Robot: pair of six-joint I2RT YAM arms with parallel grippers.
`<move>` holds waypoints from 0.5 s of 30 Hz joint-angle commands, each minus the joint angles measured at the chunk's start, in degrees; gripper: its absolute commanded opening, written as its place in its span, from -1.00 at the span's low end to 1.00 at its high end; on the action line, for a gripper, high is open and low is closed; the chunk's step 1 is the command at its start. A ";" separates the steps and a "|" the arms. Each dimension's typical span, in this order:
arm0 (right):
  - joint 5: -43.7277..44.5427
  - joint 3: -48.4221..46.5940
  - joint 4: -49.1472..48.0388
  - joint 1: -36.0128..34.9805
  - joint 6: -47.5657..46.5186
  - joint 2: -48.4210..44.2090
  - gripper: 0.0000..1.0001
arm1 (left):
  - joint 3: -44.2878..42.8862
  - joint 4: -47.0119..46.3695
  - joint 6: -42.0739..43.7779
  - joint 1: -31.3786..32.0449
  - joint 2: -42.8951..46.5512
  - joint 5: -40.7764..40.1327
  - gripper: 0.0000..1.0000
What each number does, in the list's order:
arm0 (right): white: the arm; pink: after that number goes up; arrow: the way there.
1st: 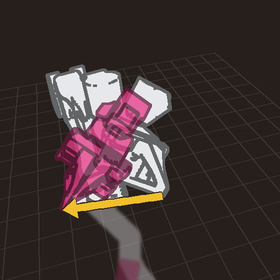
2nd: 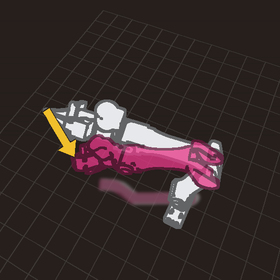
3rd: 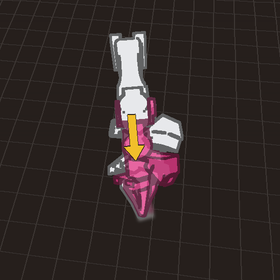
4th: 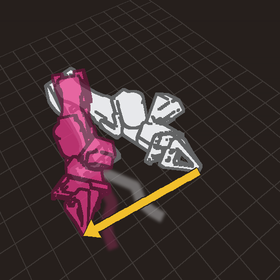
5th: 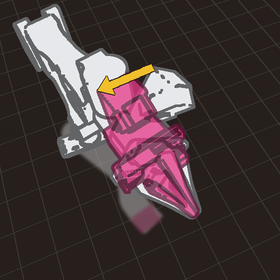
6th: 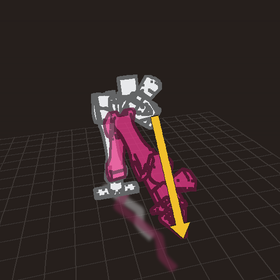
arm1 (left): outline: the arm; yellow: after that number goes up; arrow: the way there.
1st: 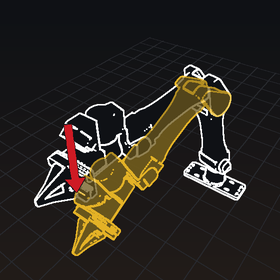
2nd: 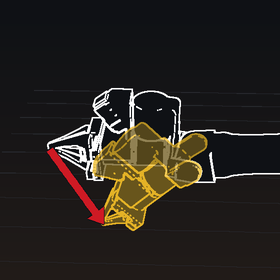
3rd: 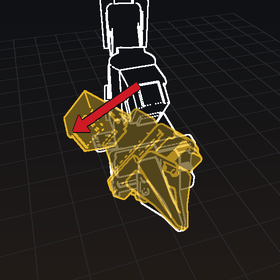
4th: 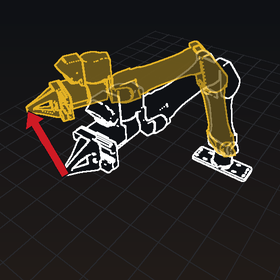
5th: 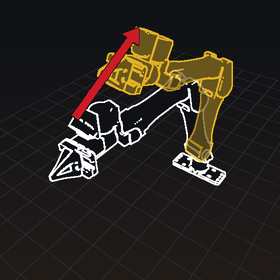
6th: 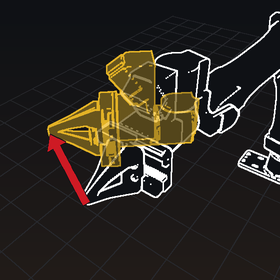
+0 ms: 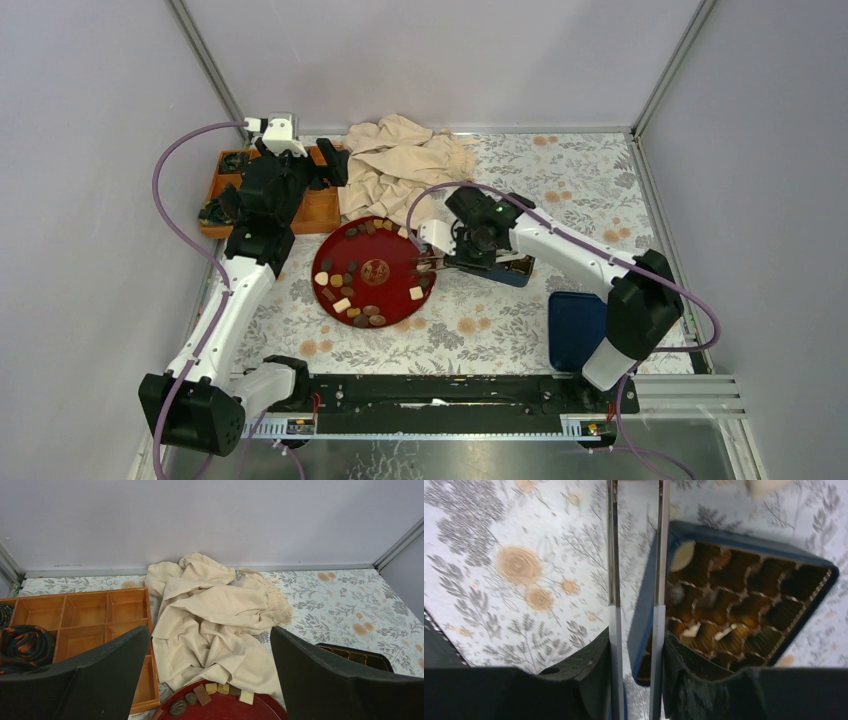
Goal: Pack the chocolate
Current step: Pick up the fake chocolate from the plate.
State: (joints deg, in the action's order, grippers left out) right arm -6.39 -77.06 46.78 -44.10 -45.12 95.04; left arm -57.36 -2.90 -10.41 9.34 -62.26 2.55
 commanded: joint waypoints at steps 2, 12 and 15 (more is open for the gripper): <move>6.04 -4.15 3.31 2.68 -4.25 -2.82 -0.17 | 0.67 -2.11 0.07 0.15 1.28 0.36 0.97; 8.12 -9.41 7.77 2.69 -7.98 1.74 -0.16 | 0.63 -2.11 0.13 0.14 1.43 0.33 0.97; 6.94 -11.43 10.35 2.67 -8.59 2.91 -0.16 | 0.70 -2.12 0.13 0.10 1.53 0.28 0.97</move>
State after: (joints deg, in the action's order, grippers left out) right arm 0.58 -83.88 53.04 -41.25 -51.37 96.95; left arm -57.36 -2.92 -10.41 9.34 -62.26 2.55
